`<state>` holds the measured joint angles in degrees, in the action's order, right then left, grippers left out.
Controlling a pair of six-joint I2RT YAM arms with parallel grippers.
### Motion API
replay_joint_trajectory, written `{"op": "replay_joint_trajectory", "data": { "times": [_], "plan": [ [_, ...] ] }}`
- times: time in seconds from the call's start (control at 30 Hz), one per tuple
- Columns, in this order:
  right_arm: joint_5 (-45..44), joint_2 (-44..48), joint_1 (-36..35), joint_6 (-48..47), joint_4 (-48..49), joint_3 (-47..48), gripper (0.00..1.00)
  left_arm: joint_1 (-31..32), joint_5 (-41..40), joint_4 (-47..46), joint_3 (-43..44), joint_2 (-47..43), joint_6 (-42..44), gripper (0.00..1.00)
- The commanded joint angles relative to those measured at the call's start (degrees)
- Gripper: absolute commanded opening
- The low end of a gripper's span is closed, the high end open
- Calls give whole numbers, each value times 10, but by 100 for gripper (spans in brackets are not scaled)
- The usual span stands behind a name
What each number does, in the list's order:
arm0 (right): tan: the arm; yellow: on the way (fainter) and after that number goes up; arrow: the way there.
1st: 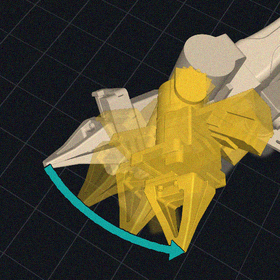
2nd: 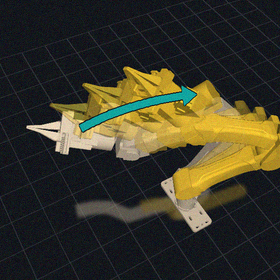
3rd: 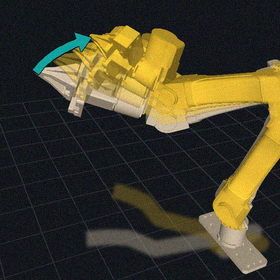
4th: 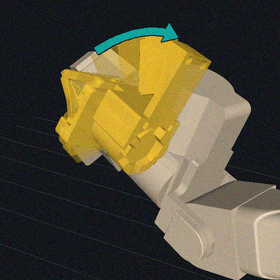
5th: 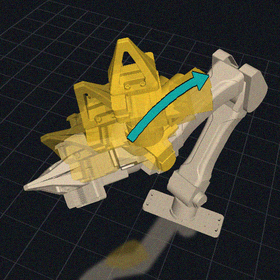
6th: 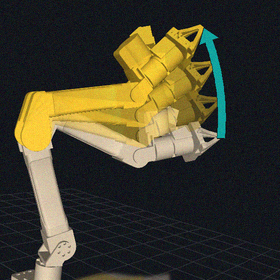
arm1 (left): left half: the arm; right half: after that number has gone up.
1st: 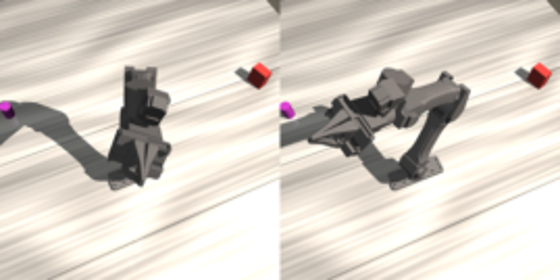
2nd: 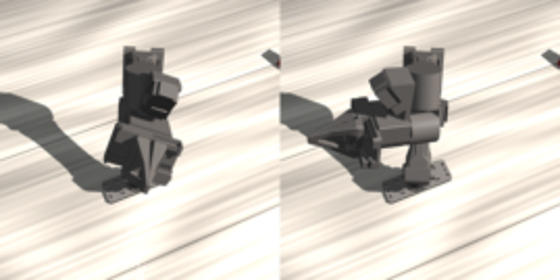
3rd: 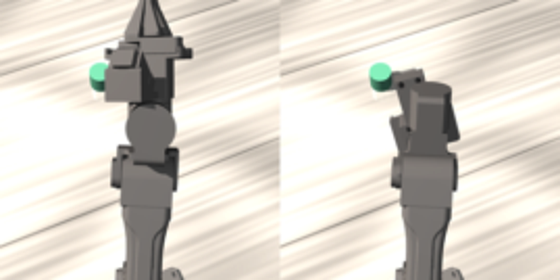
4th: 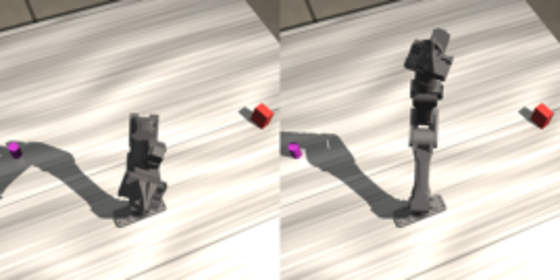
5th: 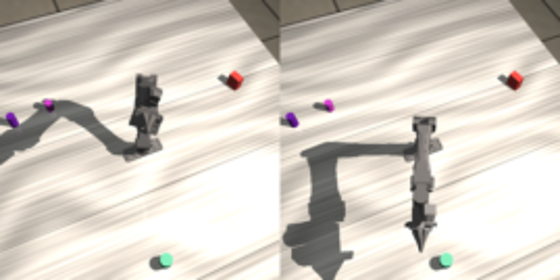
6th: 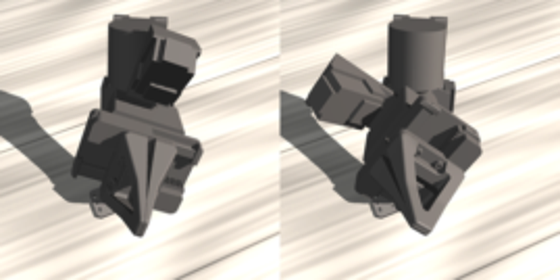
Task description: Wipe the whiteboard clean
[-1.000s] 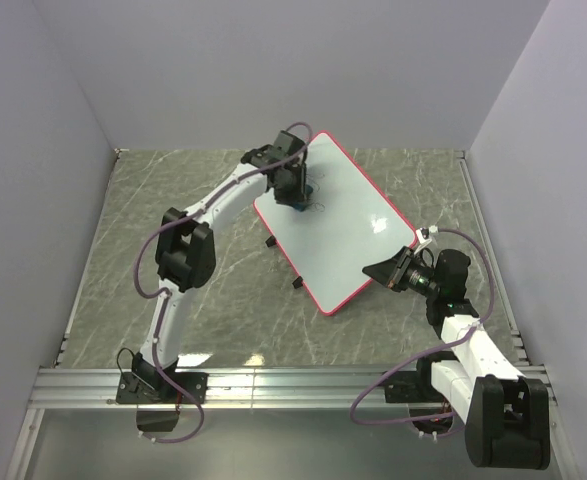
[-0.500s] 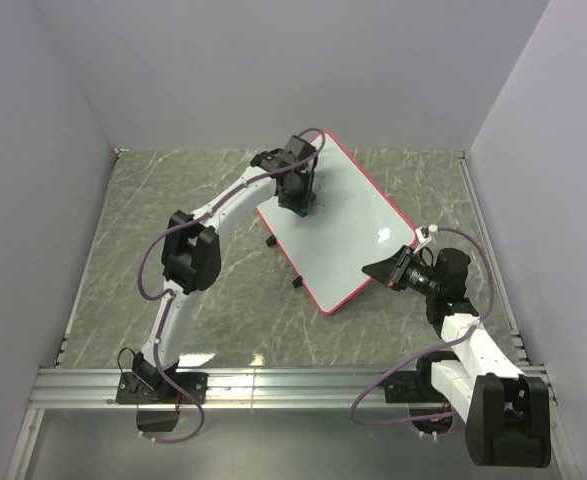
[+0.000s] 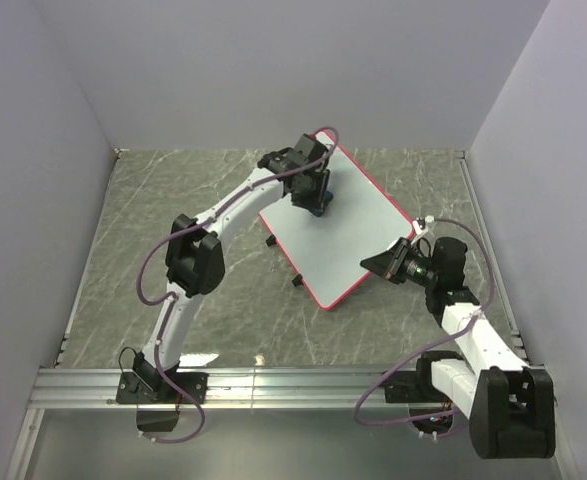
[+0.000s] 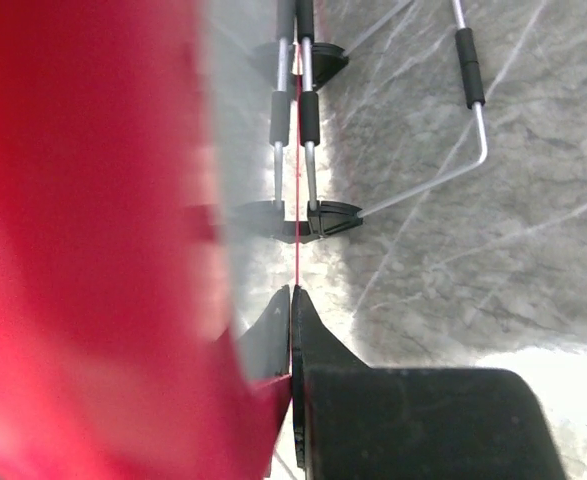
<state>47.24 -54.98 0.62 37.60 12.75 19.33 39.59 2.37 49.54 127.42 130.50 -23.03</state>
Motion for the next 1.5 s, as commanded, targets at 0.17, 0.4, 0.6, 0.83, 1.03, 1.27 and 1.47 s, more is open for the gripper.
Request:
{"op": "replay_joint_trajectory", "data": {
  "times": [0.17,0.4,0.6,0.83,1.03,1.27,1.47],
  "plan": [
    [29,-15,-29,-51,-156,102,0,-94,-9,-48,-38,55,30,0],
    [27,-57,-33,-35,-147,104,0,-107,27,-65,-16,77,33,0],
    [15,-83,-35,-63,-181,133,0,-67,86,-83,-11,48,21,0],
    [15,-107,-36,-71,-186,149,0,-3,164,-155,-114,-16,-4,0],
    [19,-125,-39,-88,-206,166,0,-11,129,-115,-35,26,-5,0],
    [15,-126,-42,-109,-243,185,0,-74,60,-76,27,100,-9,0],
    [14,-135,-42,-120,-256,194,0,-105,21,-75,-43,103,15,0]
  ]
}}
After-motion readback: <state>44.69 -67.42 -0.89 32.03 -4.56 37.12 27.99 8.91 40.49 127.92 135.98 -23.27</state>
